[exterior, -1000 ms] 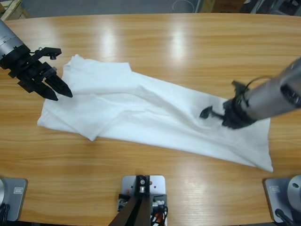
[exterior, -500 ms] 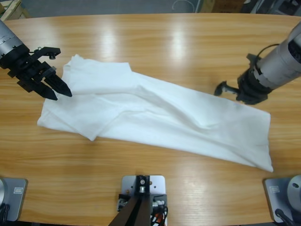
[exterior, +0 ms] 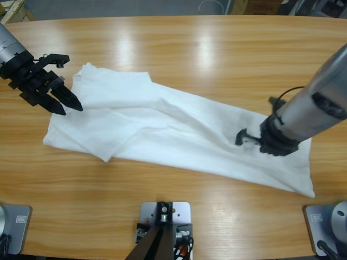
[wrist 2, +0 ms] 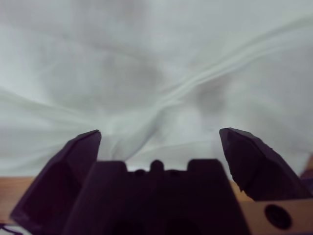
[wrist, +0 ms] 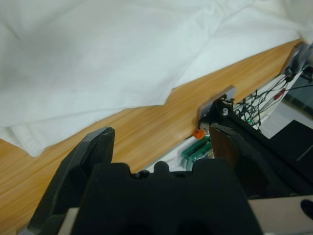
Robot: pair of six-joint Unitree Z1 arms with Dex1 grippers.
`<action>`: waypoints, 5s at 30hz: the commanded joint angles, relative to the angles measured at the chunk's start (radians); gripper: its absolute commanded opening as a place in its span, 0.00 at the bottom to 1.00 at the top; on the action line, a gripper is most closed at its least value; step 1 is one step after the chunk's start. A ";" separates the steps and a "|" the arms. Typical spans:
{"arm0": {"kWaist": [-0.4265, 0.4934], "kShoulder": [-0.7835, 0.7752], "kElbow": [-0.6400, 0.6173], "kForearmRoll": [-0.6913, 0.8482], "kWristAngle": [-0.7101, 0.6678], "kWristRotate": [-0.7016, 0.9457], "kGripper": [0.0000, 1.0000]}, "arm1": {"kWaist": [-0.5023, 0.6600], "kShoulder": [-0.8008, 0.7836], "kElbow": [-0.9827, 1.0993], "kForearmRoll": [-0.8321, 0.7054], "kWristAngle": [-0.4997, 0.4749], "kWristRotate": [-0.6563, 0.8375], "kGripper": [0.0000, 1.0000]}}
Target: Fold clothes
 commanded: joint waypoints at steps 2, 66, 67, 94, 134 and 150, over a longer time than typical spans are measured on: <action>0.008 -0.007 0.030 -0.011 0.012 0.000 0.76 | -0.007 0.100 0.038 -0.083 0.047 -0.075 1.00; 0.017 -0.022 0.042 -0.010 0.018 -0.002 0.76 | -0.667 -0.328 0.592 -0.639 0.070 0.009 0.99; 0.017 -0.019 0.042 -0.010 0.018 -0.002 0.76 | -0.667 -0.336 0.607 -0.682 0.073 -0.010 0.99; 0.021 -0.017 0.042 -0.005 0.035 -0.011 0.76 | -0.667 -0.184 0.624 -0.888 0.213 -0.171 0.00; 0.020 -0.018 0.038 -0.005 0.033 -0.014 0.76 | -0.854 -0.176 -0.199 0.089 0.005 -0.550 0.00; 0.015 -0.030 0.037 -0.004 0.024 -0.014 0.76 | -0.217 0.027 -0.636 0.275 -0.105 -0.294 0.00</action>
